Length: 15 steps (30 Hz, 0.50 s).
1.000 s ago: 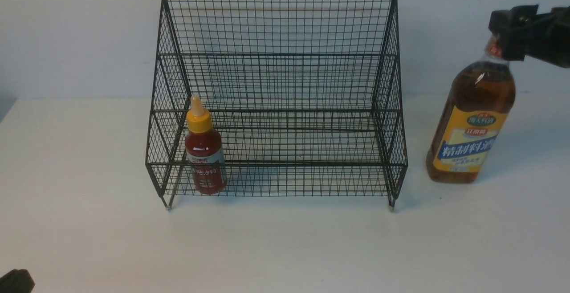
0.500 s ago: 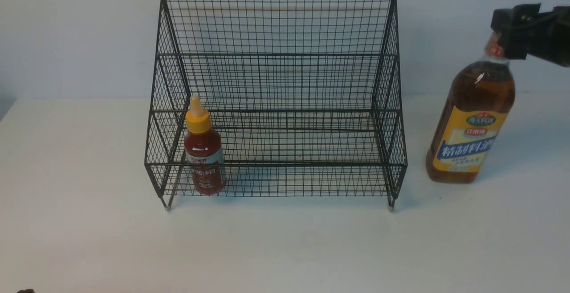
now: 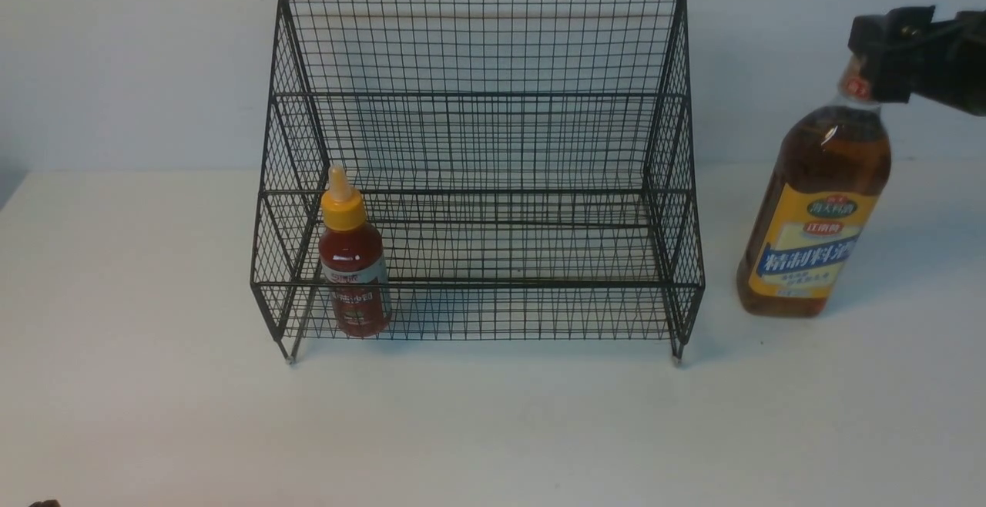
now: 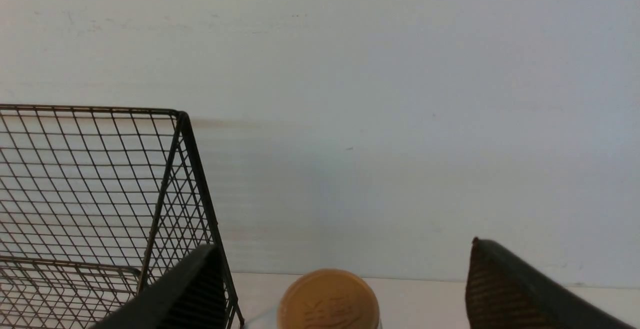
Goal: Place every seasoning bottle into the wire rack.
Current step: Use the right arm to grab the condiment bottle closest to it
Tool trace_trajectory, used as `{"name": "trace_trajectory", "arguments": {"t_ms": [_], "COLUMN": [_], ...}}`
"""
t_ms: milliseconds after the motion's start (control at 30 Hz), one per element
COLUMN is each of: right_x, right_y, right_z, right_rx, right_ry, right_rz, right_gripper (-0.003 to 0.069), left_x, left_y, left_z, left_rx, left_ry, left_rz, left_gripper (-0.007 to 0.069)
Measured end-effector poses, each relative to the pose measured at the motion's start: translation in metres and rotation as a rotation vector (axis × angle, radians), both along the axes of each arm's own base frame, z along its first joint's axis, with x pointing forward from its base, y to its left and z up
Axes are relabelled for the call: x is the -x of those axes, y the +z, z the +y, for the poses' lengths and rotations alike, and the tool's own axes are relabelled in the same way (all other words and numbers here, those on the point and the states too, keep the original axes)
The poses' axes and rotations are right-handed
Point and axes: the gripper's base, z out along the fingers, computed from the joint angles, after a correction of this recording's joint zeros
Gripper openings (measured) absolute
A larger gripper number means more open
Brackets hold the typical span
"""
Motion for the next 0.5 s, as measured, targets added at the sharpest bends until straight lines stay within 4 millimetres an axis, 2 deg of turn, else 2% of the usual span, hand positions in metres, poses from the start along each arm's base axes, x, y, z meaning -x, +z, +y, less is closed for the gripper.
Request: {"name": "trace_trajectory", "arguments": {"t_ms": [500], "right_x": [0.0015], "right_y": [-0.0028], "right_z": [0.0035], "right_rx": [0.020], "right_ry": [0.046], "right_rz": [0.033], "right_gripper": [0.0591], "left_x": [0.0000], "left_y": [0.0000], "left_z": [0.0000], "left_rx": [0.000], "left_ry": [0.000], "left_rz": [0.000], "left_gripper": [-0.0005]}}
